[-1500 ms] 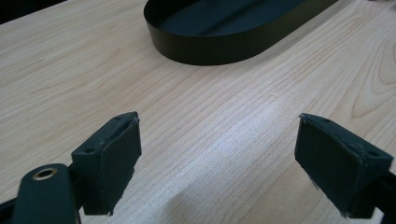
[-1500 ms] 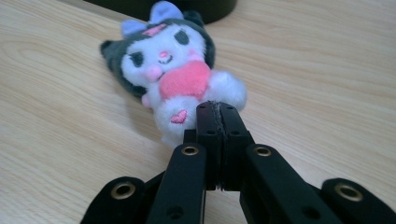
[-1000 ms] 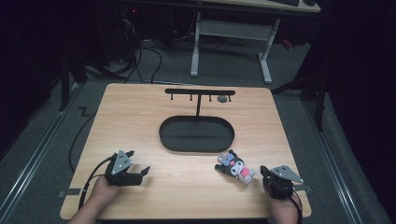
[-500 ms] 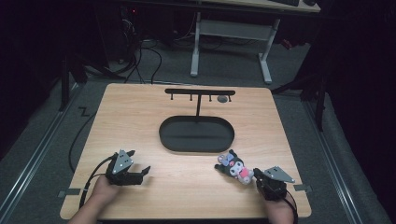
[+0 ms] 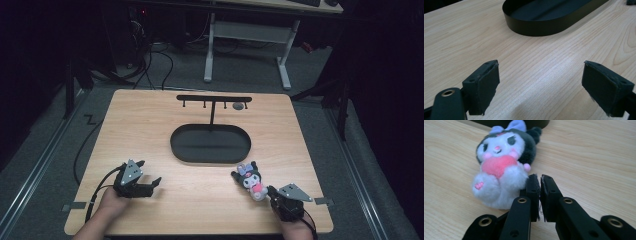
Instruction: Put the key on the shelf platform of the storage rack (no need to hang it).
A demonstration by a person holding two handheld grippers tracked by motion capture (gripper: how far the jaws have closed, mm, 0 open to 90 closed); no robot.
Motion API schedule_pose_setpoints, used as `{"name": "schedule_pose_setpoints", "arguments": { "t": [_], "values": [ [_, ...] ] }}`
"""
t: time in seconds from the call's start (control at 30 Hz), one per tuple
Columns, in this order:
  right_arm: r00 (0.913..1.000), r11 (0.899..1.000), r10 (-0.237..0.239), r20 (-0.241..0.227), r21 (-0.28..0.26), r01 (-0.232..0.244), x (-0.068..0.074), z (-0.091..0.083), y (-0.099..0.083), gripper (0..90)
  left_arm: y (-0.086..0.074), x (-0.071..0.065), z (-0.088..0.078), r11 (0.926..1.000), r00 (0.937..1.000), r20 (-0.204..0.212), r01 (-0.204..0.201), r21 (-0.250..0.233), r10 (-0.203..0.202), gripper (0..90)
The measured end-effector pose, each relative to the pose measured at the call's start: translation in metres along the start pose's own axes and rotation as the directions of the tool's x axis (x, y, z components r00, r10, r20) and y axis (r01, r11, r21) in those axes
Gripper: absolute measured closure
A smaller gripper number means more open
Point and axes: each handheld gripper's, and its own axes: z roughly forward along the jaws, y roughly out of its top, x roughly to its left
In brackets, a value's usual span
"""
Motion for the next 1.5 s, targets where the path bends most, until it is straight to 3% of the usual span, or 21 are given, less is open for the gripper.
{"name": "schedule_pose_setpoints", "arguments": {
  "t": [0.1,0.4,0.73,0.8,1.0,1.13,1.27,1.3,1.37,1.5],
  "values": [
    [0.9998,1.000,-0.018,-0.012,-0.003,0.017,0.004,0.001,0.001,84.6,0.000,0.000,0.000,1.0000,1.0000,0.001,-0.001,0.001,0.001,15.4],
    [0.9998,1.000,0.016,0.012,-0.016,-0.016,-0.004,-0.001,0.001,83.9,0.000,0.000,0.000,1.0000,1.0000,0.000,-0.003,0.002,0.003,15.4],
    [0.9983,0.999,0.047,0.034,0.010,-0.047,-0.011,0.003,0.000,69.7,0.000,-0.001,0.000,1.0000,1.0000,-0.002,-0.003,0.004,0.003,15.4],
    [0.9979,0.997,0.056,0.032,0.052,-0.058,-0.010,0.009,0.001,62.3,-0.001,-0.001,0.000,1.0000,1.0000,-0.001,-0.006,0.006,0.006,15.4],
    [0.9976,0.989,0.053,0.044,0.133,-0.059,-0.013,0.011,0.014,55.6,-0.001,-0.001,0.000,1.0000,1.0000,0.004,-0.005,0.004,0.005,15.4],
    [0.9961,0.972,0.072,0.052,0.221,-0.082,-0.023,0.005,0.031,50.9,-0.001,0.000,-0.001,1.0000,1.0000,0.007,-0.002,0.001,0.002,15.4],
    [0.9940,0.961,0.095,0.055,0.255,-0.106,-0.027,0.003,0.039,48.1,-0.001,0.000,0.000,1.0000,1.0000,0.005,-0.001,0.000,0.001,15.4],
    [0.9932,0.950,0.108,0.043,0.289,-0.116,-0.029,0.003,0.044,44.1,-0.001,0.000,0.000,1.0000,1.0000,0.004,-0.001,-0.001,0.001,15.4],
    [0.9939,0.948,0.102,0.043,0.299,-0.110,-0.030,0.003,0.046,43.8,-0.001,-0.001,0.000,1.0000,1.0000,0.004,-0.003,0.000,0.003,15.4],
    [0.9962,0.926,0.074,0.045,0.367,-0.086,-0.030,0.004,0.054,41.9,-0.001,-0.001,-0.001,1.0000,1.0000,0.003,-0.005,0.002,0.005,15.4]
  ]
}}
